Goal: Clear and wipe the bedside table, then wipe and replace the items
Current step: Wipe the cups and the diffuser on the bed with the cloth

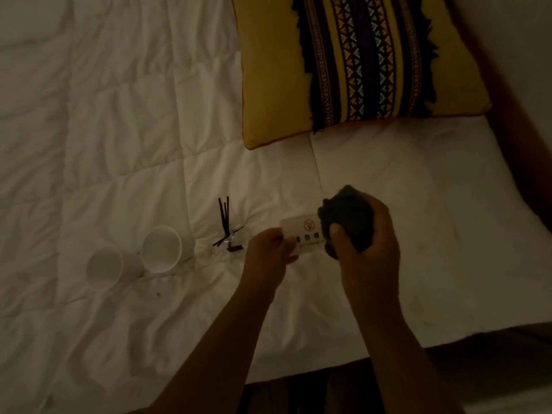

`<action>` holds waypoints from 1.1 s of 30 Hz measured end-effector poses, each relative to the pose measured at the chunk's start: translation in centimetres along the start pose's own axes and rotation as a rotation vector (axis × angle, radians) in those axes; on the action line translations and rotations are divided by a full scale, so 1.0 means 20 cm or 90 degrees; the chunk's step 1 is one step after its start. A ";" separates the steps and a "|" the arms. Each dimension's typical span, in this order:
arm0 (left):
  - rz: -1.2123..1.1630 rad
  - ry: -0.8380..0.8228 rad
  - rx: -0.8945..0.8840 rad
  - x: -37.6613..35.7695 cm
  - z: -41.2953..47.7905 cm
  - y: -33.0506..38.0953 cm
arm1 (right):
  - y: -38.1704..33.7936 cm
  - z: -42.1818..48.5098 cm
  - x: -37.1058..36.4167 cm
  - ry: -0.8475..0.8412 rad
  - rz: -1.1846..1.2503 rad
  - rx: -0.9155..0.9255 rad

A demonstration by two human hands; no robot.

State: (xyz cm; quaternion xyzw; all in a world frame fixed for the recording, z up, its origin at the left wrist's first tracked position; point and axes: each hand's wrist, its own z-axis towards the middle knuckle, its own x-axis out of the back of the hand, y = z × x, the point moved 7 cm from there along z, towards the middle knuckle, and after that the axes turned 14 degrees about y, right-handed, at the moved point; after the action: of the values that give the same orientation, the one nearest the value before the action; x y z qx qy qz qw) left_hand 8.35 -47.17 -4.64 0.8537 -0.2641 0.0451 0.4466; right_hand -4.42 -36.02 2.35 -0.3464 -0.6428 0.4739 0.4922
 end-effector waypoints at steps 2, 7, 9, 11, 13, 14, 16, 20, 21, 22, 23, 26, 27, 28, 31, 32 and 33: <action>-0.037 -0.019 -0.008 0.05 -0.10 0.04 | -0.09 -0.12 -0.12 -0.074 -0.060 0.124; -0.075 0.042 -0.032 0.24 -0.22 0.08 | -0.13 -0.36 -0.28 -0.145 -0.089 0.259; -0.112 0.046 -0.012 0.30 -0.25 0.07 | -0.13 -0.38 -0.29 -0.157 -0.092 0.302; -0.154 0.038 0.024 0.33 -0.28 0.04 | -0.12 -0.41 -0.29 -0.156 -0.127 0.345; -0.176 0.009 0.016 0.34 -0.30 0.05 | -0.11 -0.41 -0.28 -0.136 -0.158 0.367; -0.176 -0.006 0.003 0.34 -0.31 0.06 | -0.10 -0.41 -0.26 -0.121 -0.167 0.366; -0.160 -0.019 -0.010 0.36 -0.32 0.06 | -0.09 -0.39 -0.23 -0.093 -0.188 0.353; -0.151 -0.004 -0.008 0.42 -0.33 0.03 | -0.11 -0.38 -0.21 -0.074 -0.236 0.346; -0.152 -0.001 -0.008 0.44 -0.33 0.03 | -0.13 -0.38 -0.21 -0.071 -0.240 0.348; -0.152 0.002 -0.012 0.46 -0.33 0.03 | -0.14 -0.38 -0.22 -0.063 -0.237 0.339; -0.154 0.004 -0.020 0.48 -0.33 0.04 | -0.16 -0.38 -0.22 -0.051 -0.232 0.324; -0.162 0.008 -0.030 0.53 -0.34 0.07 | -0.22 -0.39 -0.22 -0.020 -0.256 0.327; -0.164 0.003 -0.036 0.53 -0.35 0.08 | -0.23 -0.41 -0.23 -0.025 -0.272 0.334; -0.164 -0.001 -0.046 0.54 -0.35 0.09 | -0.25 -0.42 -0.24 -0.038 -0.280 0.331; -0.156 -0.022 -0.069 0.54 -0.36 0.11 | -0.27 -0.50 -0.26 -0.090 -0.266 0.303; -0.154 -0.031 -0.077 0.54 -0.36 0.11 | -0.27 -0.54 -0.26 -0.104 -0.254 0.282; -0.149 -0.036 -0.087 0.53 -0.36 0.11 | -0.26 -0.56 -0.24 -0.111 -0.237 0.253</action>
State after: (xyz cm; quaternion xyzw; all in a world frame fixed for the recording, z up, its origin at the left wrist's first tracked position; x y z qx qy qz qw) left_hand 17.50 -46.79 4.58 0.8471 -0.1775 -0.0500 0.4985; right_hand 7.75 -39.11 6.55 -0.0774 -0.6300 0.5202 0.5714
